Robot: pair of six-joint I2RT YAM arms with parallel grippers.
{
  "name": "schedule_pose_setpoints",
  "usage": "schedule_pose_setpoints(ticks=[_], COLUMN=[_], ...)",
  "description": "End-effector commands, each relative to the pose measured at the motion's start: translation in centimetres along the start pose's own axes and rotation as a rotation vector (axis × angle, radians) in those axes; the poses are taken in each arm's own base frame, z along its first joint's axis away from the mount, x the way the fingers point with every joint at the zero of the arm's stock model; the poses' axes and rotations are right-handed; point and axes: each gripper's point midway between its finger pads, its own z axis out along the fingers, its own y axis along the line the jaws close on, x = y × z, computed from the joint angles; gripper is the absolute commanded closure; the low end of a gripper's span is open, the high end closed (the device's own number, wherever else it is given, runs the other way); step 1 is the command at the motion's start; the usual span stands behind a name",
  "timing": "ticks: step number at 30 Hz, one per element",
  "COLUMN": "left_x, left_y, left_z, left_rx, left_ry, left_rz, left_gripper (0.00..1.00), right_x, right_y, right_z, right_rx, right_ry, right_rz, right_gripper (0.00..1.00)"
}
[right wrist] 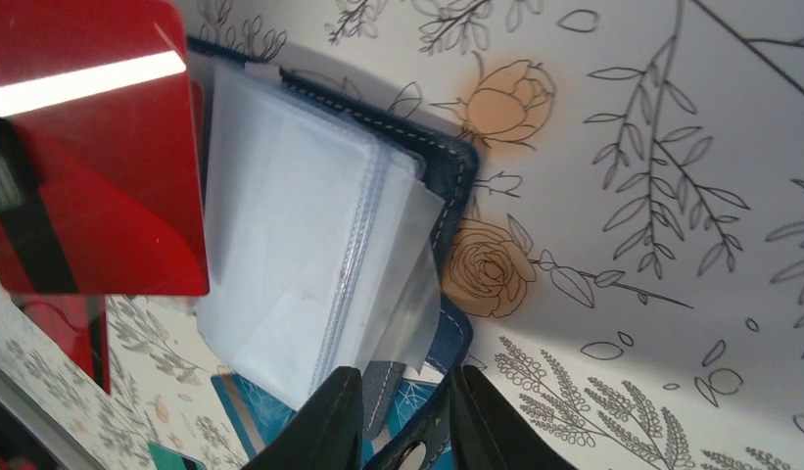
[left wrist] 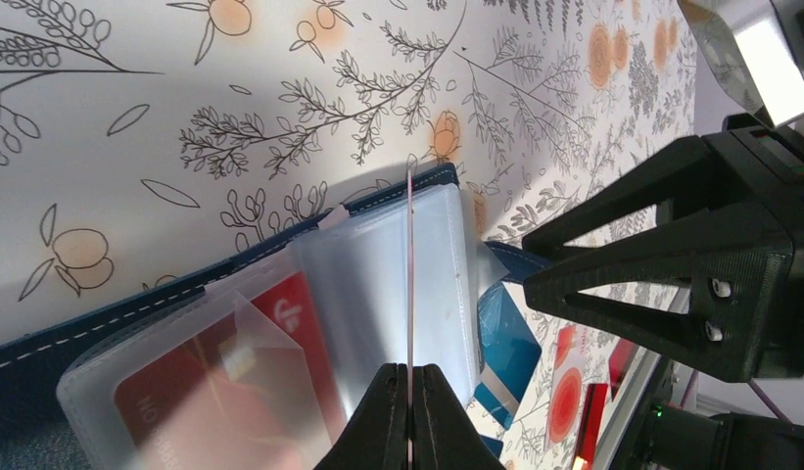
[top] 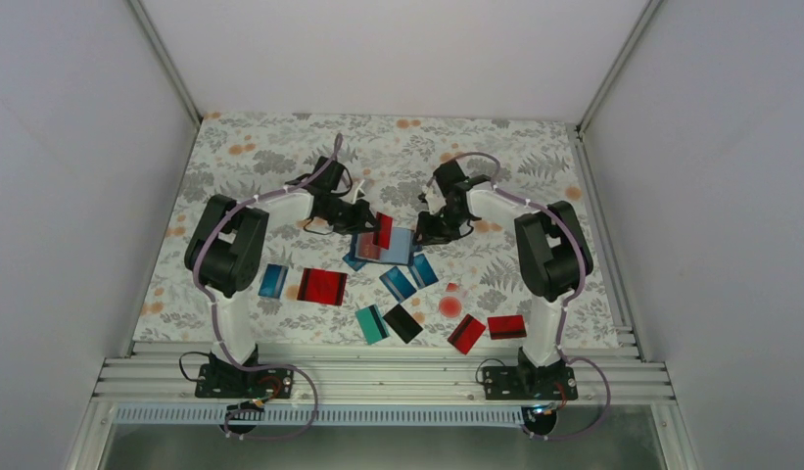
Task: Put the credit cards into the card holder
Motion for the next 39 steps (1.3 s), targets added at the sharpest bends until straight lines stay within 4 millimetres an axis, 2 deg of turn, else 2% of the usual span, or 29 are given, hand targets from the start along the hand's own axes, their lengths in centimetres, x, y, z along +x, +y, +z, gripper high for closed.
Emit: schedule_pose_setpoints(ticks=[1,10,17,27,32,39], left_x=[-0.2,0.3,0.2,-0.9,-0.5,1.3], left_y=[0.3,0.6,1.3,0.8,0.9,0.9], left_z=[0.3,0.9,0.2,-1.4,-0.8,0.4], left_rx=[-0.021,-0.044,-0.116,-0.157,-0.133,-0.100], left_ry=[-0.019,-0.022,-0.063,-0.142,-0.117,-0.055], left_rz=[0.014,0.019,0.020,0.039,0.043,0.059], left_gripper=[0.98,0.98,0.98,0.98,0.98,0.98], right_x=[0.1,0.7,1.1,1.8,1.7,1.8], right_y=[0.7,0.3,0.1,-0.1,-0.2,-0.3], right_z=[-0.2,0.0,0.3,0.7,0.8,1.1], right_rx=[0.004,0.016,0.015,0.011,0.012,0.010], right_ry=[-0.002,0.013,0.022,0.036,0.036,0.043], right_rz=[-0.034,-0.027,-0.022,-0.021,-0.023,-0.018], right_gripper=[0.79,0.95,0.96,0.96,0.96,0.96])
